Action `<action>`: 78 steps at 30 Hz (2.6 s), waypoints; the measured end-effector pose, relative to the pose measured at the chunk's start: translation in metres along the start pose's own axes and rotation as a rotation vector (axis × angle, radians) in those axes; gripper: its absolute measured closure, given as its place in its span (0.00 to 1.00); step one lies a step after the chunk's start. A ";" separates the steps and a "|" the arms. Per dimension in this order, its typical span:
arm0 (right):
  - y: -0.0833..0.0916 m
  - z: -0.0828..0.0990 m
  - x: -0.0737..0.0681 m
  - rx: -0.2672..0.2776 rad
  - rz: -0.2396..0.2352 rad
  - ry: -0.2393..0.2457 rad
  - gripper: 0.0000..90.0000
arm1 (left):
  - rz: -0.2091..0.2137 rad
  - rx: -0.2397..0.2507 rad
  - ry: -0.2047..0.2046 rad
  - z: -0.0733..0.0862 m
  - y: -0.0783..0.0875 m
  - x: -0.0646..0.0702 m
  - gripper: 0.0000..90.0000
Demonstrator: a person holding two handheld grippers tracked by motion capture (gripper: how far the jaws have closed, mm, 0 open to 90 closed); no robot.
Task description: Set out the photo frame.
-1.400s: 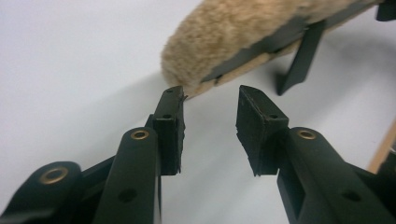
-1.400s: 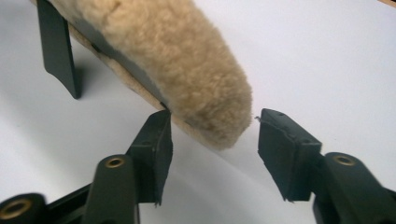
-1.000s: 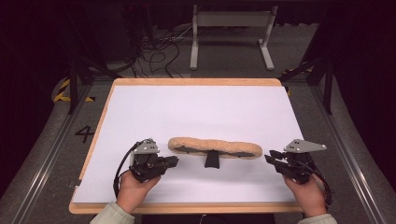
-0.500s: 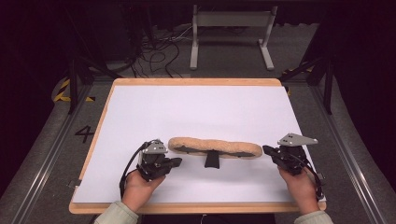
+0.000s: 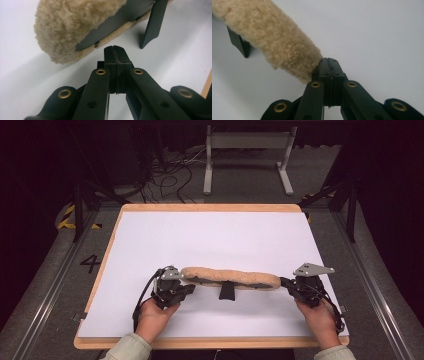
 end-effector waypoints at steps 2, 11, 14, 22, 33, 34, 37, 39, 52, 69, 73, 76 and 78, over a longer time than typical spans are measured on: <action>0.001 0.001 -0.001 -0.003 0.000 0.000 1.00 | -0.001 0.000 0.001 0.000 0.000 0.000 1.00; 0.005 0.002 -0.002 0.005 -0.005 0.018 1.00 | -0.004 -0.004 0.006 0.000 -0.001 -0.001 1.00; 0.001 -0.002 0.003 0.018 -0.001 0.007 1.00 | -0.012 -0.002 0.010 0.000 -0.001 -0.001 1.00; -0.010 -0.010 0.006 0.029 -0.011 0.019 1.00 | -0.041 0.012 0.006 -0.003 -0.004 -0.005 1.00; -0.005 -0.007 0.002 0.020 -0.050 0.041 1.00 | -0.035 0.021 0.030 -0.004 -0.004 -0.009 1.00; -0.004 -0.006 0.001 0.017 -0.055 0.046 1.00 | -0.033 0.019 0.026 -0.004 -0.003 -0.008 1.00; -0.001 -0.004 -0.004 0.008 -0.064 0.056 1.00 | -0.029 0.009 0.014 -0.003 -0.004 -0.005 1.00; 0.002 -0.002 -0.008 0.002 -0.069 0.064 1.00 | -0.029 0.006 0.013 -0.003 -0.004 -0.003 1.00; 0.015 0.007 -0.039 -0.009 -0.089 0.111 1.00 | 0.009 -0.008 -0.017 -0.003 -0.006 0.010 1.00; 0.018 0.009 -0.070 -0.007 -0.166 0.187 1.00 | 0.101 -0.011 -0.064 -0.008 -0.022 0.044 1.00; 0.020 0.007 -0.064 0.015 -0.142 0.165 1.00 | 0.145 -0.008 -0.084 -0.009 -0.029 0.055 1.00; 0.020 0.007 -0.061 0.018 -0.136 0.152 1.00 | 0.168 -0.006 -0.109 -0.010 -0.036 0.065 1.00; 0.019 0.008 -0.060 0.013 -0.132 0.148 1.00 | 0.184 -0.008 -0.116 -0.010 -0.042 0.071 1.00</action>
Point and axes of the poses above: each handheld gripper's, and its own axes: y roughly backward along the jaws, z roughly out of its underside, x roughly to its right, the point moved 4 cm from there along -y, roughly forward along the jaws, and after that the axes turned 2 degrees about -x, right-handed, at the moved point
